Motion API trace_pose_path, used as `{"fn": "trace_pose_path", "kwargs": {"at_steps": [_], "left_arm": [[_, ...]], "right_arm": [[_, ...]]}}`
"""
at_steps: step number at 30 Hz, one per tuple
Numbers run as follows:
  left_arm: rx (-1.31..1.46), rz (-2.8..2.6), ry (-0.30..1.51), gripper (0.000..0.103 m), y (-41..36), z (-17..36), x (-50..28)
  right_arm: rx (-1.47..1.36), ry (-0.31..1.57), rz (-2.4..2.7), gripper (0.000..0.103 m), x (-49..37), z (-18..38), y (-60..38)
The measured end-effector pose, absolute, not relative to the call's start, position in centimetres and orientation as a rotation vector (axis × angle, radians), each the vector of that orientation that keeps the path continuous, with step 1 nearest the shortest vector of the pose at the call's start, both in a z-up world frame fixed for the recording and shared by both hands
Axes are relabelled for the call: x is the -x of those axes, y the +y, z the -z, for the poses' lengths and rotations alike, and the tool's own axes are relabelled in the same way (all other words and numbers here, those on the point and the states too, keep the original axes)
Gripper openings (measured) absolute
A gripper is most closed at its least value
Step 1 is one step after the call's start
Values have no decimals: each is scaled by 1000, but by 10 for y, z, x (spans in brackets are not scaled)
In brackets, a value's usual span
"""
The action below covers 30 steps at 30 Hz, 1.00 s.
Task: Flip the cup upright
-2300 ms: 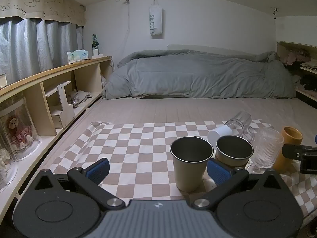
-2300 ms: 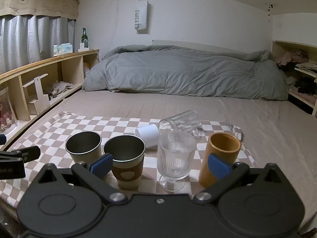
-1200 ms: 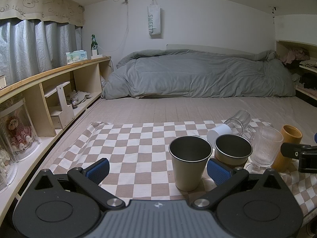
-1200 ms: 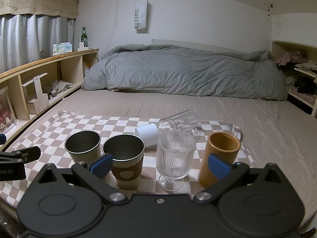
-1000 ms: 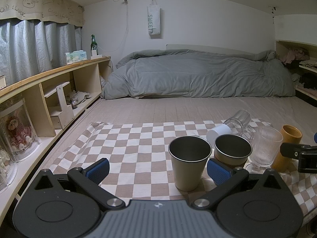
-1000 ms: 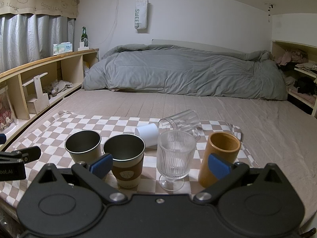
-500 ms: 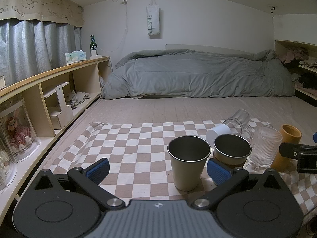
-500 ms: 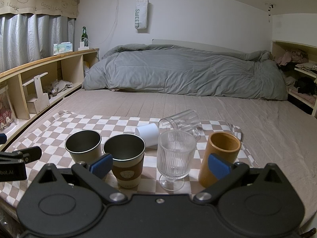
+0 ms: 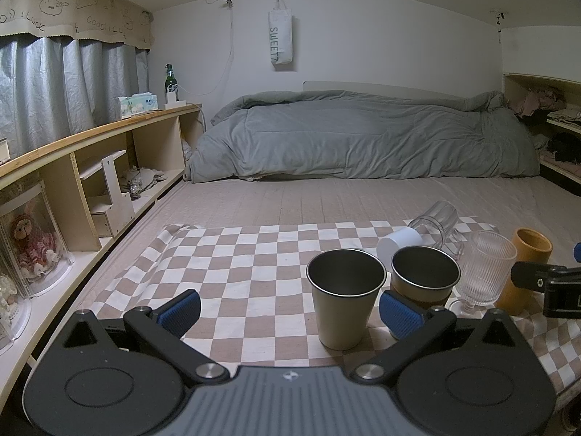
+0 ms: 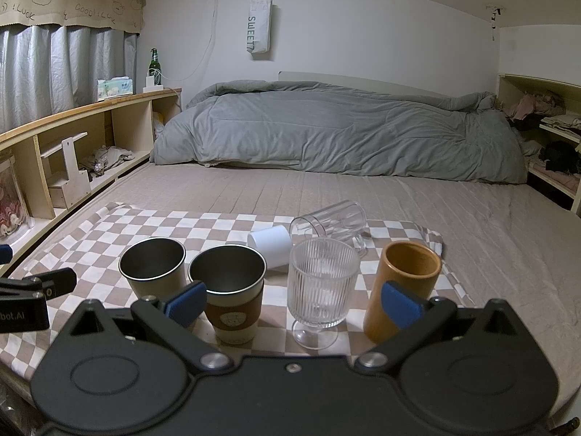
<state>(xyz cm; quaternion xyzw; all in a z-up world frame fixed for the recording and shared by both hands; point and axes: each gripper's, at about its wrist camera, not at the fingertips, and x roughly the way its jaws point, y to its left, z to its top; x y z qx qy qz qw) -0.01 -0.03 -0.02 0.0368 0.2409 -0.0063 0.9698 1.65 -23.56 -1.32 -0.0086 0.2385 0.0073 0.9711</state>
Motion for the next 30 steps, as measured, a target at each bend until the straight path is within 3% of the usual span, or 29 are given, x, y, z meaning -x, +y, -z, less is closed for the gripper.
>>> {"fn": "trace_pose_path", "kwargs": {"at_steps": [30], "left_arm": [[-74,21,478,103,0,-1,0]], "right_arm": [[17,482,-14,103,-16,13,-236]]}}
